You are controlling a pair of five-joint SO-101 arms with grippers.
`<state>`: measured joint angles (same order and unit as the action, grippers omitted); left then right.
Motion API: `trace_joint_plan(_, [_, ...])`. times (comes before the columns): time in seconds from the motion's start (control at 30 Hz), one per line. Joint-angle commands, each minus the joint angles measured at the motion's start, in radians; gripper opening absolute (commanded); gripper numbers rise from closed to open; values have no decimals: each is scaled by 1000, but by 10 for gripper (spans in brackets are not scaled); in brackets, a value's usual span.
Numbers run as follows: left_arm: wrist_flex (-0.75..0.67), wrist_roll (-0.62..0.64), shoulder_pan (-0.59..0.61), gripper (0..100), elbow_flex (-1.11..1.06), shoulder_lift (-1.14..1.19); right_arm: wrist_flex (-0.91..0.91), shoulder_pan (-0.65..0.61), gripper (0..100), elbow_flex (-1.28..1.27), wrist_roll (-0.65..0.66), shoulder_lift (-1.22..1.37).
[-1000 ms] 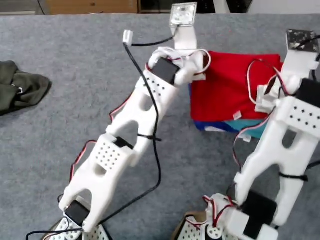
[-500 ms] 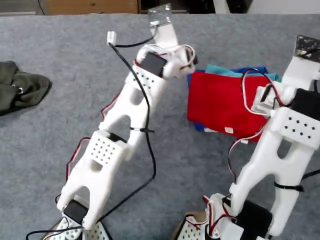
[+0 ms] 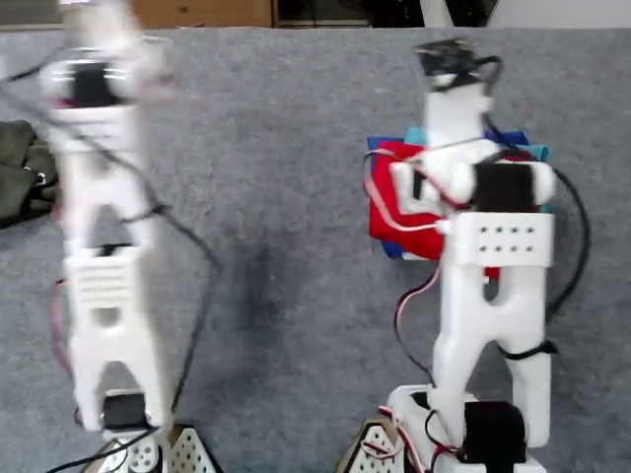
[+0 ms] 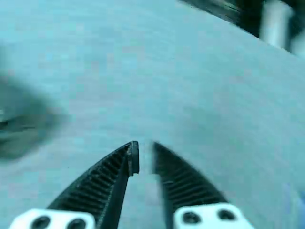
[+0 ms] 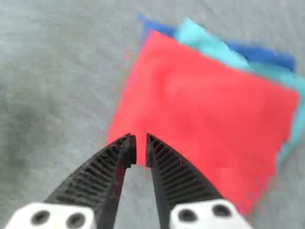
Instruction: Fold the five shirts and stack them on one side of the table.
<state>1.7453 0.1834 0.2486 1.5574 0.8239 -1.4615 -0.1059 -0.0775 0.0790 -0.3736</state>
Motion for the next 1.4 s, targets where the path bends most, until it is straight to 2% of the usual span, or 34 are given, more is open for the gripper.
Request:
trace_joint_plan(0.0, [9, 46, 328, 257, -69, -30, 84, -93, 54, 38, 9, -19])
trace_joint_plan(0.1, [-61, -21, 442, 260, -167, 56, 123, -156, 54, 38, 9, -15])
trace_joint_plan(0.2, [-201, -95, 491, 246, -290, 197, 129, -213, 54, 45, 9, 31])
trace_joint_plan(0.27, [-213, -132, 512, 208, -284, 243, 121, -236, 54, 45, 9, 70])
trace_joint_plan(0.37, [-222, -169, 522, 91, -267, 289, 106, -245, 54, 47, 14, 114])
trace_joint_plan(0.43, [-213, -173, 512, 8, -247, 305, 104, -240, 54, 47, 14, 128])
trace_joint_plan(0.53, [-114, -173, 497, 16, -160, 294, 91, -240, 54, 48, 14, 124])
trace_joint_plan(0.6, [26, -175, 473, 19, -57, 275, 75, -242, 54, 58, 14, 119])
trace_joint_plan(0.77, [26, -173, 499, 18, -107, 110, 32, -240, 54, 93, 15, 127])
trace_joint_plan(0.9, [26, -173, 454, 18, -466, -188, 91, -257, 54, 93, 14, 128])
trace_joint_plan(1.07, [-11, -175, 269, 18, -1212, -771, 106, -265, 54, 96, 15, 153])
trace_joint_plan(1.17, [-213, -178, 135, 18, -1666, -1190, 89, -262, 54, 96, 15, 189])
trace_joint_plan(1.27, [-442, -229, 86, 22, -2019, -1593, 75, -262, 54, 120, 17, 229])
trace_joint_plan(1.3, [-506, -239, 87, 52, -2114, -1695, 75, -262, 54, 134, 17, 243])
trace_joint_plan(1.37, [-555, -199, 100, 197, -2231, -1813, 75, -262, 54, 173, 17, 271])
